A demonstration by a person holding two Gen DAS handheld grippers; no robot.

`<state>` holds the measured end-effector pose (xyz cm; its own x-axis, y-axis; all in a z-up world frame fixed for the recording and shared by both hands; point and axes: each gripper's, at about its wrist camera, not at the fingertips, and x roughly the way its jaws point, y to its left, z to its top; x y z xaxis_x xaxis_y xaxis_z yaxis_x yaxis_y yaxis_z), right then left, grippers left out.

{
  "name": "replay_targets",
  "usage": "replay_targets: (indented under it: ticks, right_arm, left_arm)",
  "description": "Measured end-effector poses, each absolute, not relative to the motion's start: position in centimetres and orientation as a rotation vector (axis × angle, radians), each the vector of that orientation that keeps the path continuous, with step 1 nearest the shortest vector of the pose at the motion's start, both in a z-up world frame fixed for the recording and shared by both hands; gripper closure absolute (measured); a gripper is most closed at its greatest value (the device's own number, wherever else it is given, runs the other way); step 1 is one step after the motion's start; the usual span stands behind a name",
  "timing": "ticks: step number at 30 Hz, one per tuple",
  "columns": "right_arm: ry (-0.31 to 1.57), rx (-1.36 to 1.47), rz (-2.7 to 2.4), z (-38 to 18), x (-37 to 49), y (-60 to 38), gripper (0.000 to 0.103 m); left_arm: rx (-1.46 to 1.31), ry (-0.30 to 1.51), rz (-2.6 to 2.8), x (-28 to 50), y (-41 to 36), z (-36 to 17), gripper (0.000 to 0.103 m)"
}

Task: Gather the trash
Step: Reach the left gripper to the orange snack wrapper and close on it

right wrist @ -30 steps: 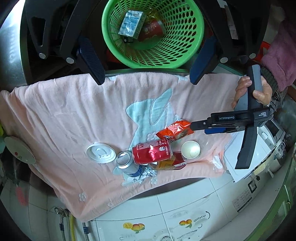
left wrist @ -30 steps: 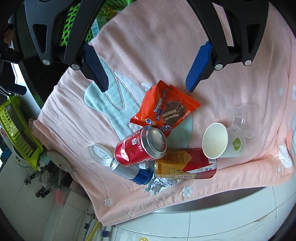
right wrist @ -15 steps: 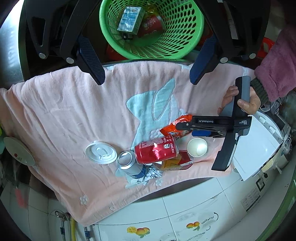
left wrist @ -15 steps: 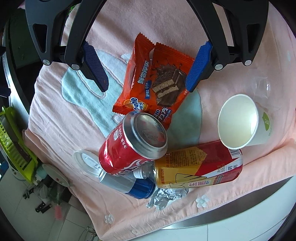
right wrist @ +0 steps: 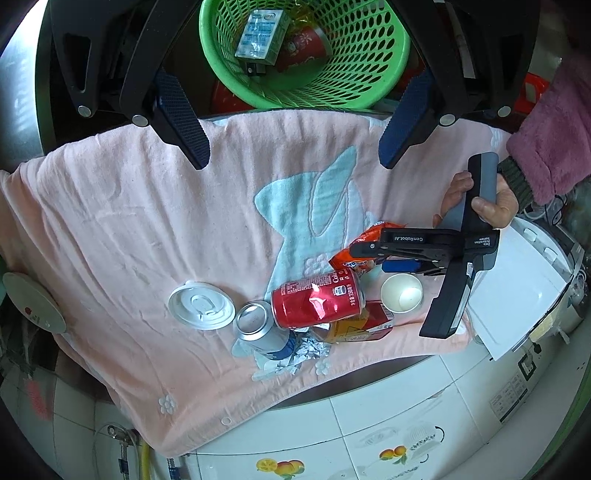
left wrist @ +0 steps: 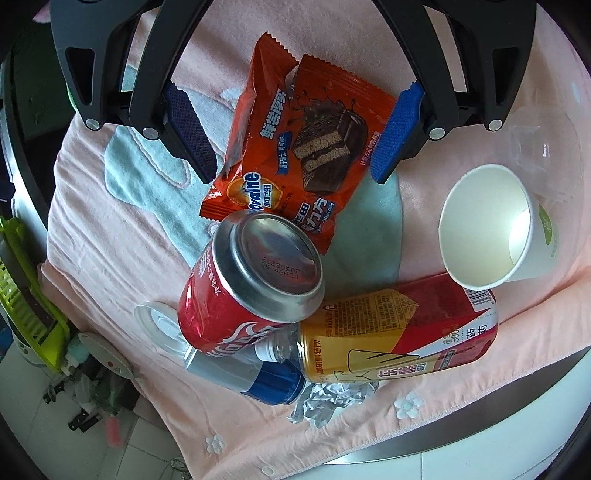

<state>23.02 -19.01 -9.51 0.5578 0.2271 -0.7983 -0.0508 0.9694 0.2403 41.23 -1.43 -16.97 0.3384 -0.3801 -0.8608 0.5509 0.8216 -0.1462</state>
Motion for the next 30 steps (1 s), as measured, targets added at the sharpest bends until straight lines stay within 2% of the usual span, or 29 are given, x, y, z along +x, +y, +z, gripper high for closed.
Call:
replay_targets:
  ticks: [18,20,25,30]
  right_arm:
    - [0.977,0.19,0.184,-9.7,24.6,-18.5,0.013]
    - [0.975,0.189,0.185,-9.7,24.7,-18.4,0.013]
    - [0.976,0.189,0.189,-9.7,24.8,-18.4,0.013]
    - [0.982,0.196,0.204,-9.9,25.3,-18.2,0.013]
  left_arm:
    - [0.261,1.066,-0.642,41.3,-2.5,-18.0,0.02]
    - [0.282,1.052,-0.635,40.9,-2.8,-18.0,0.023]
    - [0.257,1.038,-0.624,40.2,-2.4,-17.6,0.045]
    - [0.215,1.043,-0.61,39.7,-1.0,-17.4,0.056]
